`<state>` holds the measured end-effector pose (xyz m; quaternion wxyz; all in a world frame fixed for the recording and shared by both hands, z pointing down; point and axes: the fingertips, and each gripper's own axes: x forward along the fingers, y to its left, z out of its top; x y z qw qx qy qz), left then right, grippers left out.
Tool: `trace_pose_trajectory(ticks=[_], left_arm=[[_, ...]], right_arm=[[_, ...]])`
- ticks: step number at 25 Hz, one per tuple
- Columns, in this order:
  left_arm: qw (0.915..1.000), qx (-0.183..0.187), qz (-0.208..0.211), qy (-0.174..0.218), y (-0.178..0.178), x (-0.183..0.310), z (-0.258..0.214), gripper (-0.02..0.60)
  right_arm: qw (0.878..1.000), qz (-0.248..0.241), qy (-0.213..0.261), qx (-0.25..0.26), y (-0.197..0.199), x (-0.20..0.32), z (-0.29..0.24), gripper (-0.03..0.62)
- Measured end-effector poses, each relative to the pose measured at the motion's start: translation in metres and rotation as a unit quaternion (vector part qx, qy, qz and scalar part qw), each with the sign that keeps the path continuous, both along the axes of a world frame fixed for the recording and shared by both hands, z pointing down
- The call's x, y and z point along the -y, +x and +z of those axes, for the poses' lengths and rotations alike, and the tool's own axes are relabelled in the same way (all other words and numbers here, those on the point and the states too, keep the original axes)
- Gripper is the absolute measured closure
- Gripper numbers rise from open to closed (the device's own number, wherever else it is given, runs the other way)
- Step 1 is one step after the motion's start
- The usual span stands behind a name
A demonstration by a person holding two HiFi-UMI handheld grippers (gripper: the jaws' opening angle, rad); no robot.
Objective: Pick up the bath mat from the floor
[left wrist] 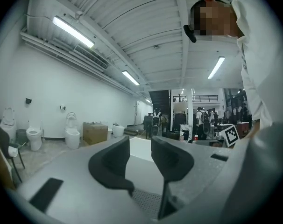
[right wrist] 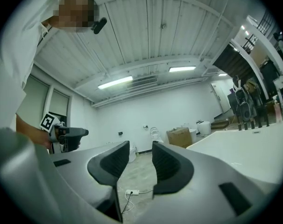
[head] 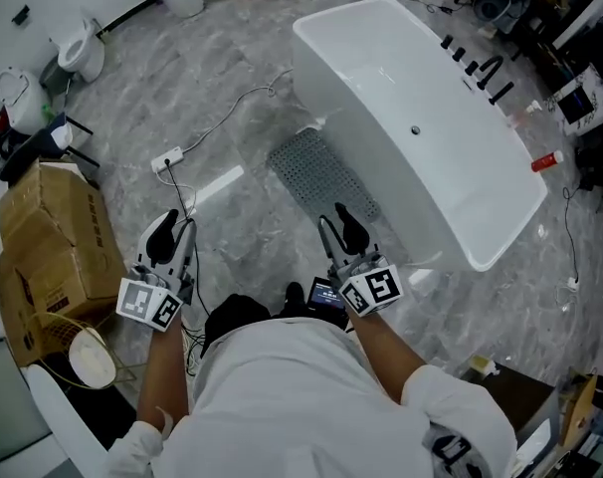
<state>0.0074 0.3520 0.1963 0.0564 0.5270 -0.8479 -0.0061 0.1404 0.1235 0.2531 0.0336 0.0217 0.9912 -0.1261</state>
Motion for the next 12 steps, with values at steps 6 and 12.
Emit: trace_pose_trajectory(ticks=[6,12], left_arm=[[0.9996,-0.023,0.013,0.005,-0.051,0.026,0.023,0.443],[0.9959,-0.052,0.070,0.020,-0.128,0.078,0.049,0.443]], right_arm=[[1.000,0.023,0.001,-0.020,-0.033,0.030,0.019,0.424],[0.996,0.083,0.005,-0.041,-0.078,0.064,0.033,0.424]])
